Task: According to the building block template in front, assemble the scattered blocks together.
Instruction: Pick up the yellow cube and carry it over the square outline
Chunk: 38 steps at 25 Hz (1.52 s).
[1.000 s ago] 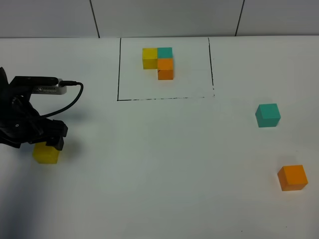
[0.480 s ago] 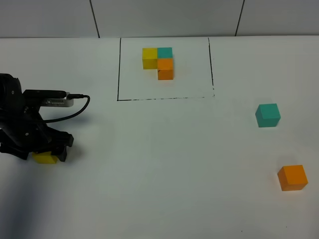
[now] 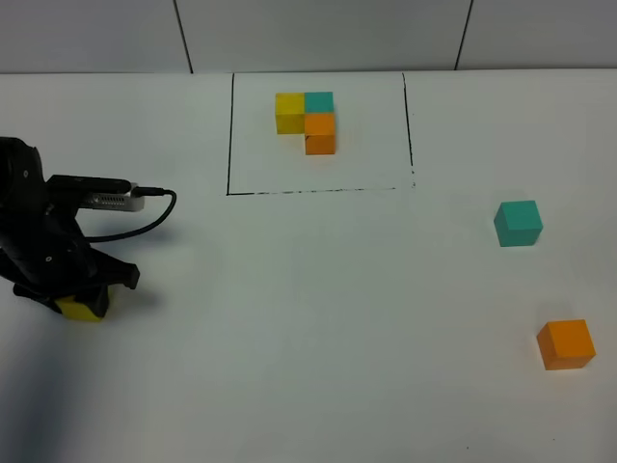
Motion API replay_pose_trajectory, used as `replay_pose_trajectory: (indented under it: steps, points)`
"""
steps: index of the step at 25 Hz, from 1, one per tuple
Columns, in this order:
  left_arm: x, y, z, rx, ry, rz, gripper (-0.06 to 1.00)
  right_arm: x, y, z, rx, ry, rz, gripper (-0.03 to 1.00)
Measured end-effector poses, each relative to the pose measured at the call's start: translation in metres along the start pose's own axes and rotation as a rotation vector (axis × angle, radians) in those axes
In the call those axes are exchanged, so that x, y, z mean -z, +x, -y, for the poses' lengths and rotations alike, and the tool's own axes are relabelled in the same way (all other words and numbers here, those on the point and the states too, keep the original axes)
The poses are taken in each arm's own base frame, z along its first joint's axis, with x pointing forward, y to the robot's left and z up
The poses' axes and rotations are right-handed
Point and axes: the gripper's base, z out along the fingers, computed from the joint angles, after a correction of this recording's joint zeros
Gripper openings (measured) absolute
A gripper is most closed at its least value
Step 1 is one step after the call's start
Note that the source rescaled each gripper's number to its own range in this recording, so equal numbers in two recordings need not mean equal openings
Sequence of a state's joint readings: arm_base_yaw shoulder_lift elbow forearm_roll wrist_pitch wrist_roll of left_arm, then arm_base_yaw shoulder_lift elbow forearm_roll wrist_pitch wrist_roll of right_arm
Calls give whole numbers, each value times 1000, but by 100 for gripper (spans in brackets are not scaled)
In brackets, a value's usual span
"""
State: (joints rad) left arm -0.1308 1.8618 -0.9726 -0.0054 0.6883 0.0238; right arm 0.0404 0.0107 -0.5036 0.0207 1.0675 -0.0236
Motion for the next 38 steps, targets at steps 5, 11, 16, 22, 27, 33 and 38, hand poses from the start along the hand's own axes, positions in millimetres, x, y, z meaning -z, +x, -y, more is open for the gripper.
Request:
replay_pose_trajectory:
  steps: [5, 11, 16, 22, 27, 33, 38]
  points:
    - [18, -9, 23, -403, -129, -68, 1, 0, 0, 0, 0, 0, 0, 72]
    - [35, -39, 70, -859, -158, -70, 1, 0, 0, 0, 0, 0, 0, 72]
    - [31, -69, 118, -1166, -133, -81, 1, 0, 0, 0, 0, 0, 0, 72]
    - [27, -101, 165, -1346, -130, -35, 1, 0, 0, 0, 0, 0, 0, 72]
    - [15, -118, 192, -1388, -41, 21, 1, 0, 0, 0, 0, 0, 0, 72]
    - [4, -131, 207, -1401, -34, 55, 1, 0, 0, 0, 0, 0, 0, 72]
    - [-2, -138, 210, -1400, -41, 80, 1, 0, 0, 0, 0, 0, 0, 72]
